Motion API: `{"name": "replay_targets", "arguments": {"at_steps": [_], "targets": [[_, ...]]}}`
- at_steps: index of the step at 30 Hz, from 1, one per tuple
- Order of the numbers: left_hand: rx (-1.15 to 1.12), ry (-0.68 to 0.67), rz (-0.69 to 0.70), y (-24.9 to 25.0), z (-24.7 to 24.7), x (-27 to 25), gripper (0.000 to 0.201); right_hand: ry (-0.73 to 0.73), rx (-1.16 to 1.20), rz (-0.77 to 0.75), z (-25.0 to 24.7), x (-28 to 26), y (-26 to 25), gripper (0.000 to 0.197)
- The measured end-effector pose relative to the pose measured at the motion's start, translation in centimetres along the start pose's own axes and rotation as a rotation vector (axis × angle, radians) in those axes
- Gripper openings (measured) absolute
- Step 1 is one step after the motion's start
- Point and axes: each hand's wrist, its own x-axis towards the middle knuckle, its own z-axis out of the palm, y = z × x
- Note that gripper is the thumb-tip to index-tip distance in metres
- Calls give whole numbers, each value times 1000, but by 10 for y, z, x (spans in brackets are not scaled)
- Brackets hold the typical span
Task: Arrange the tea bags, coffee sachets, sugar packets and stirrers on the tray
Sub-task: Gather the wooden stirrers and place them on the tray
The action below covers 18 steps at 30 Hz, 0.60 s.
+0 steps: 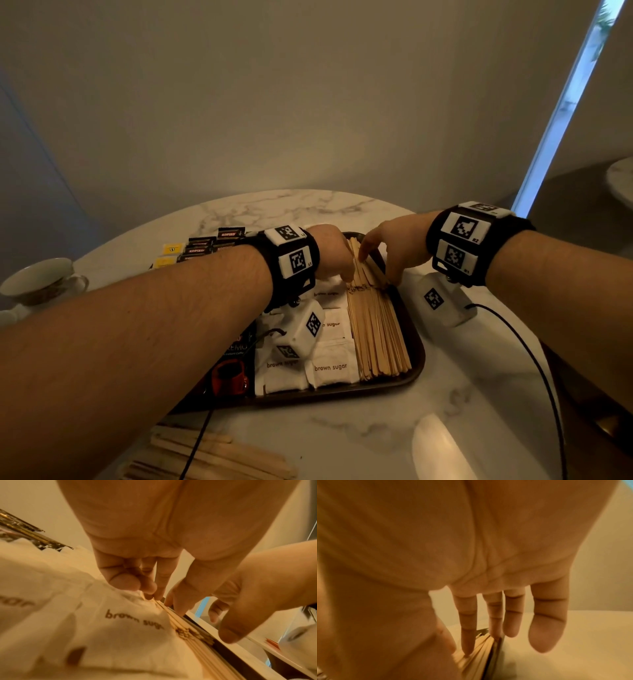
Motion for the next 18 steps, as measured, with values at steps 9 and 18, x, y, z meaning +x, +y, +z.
{"name": "replay_targets", "arguments": {"at_steps": [9,18], "targets": [[54,15,5,2,3,2,42,73,-6,-45,9,3,0,69],[-63,91,29,-3,0,-9,31,124,35,-49,7,-2,-6,49]]}}
